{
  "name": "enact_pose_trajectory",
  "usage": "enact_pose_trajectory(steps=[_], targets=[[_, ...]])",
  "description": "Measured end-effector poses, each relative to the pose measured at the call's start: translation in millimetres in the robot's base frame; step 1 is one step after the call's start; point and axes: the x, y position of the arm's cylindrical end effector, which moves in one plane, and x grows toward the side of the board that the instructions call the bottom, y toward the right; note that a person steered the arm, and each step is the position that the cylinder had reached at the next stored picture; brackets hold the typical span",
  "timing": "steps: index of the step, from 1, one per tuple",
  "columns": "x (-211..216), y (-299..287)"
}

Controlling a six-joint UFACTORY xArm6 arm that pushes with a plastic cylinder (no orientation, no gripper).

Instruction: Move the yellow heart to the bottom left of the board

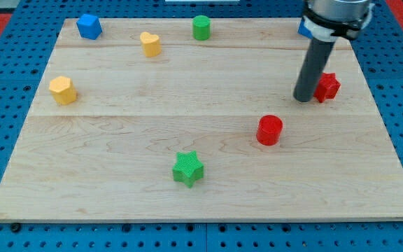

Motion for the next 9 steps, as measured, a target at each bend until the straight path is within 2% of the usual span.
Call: enact_pose_trajectory(steps=[1,3,6,9], targets=[[-24.4,-50.7],[-107.6,-105.9],[-146.5,-173.3],[-160.7,-201.3]])
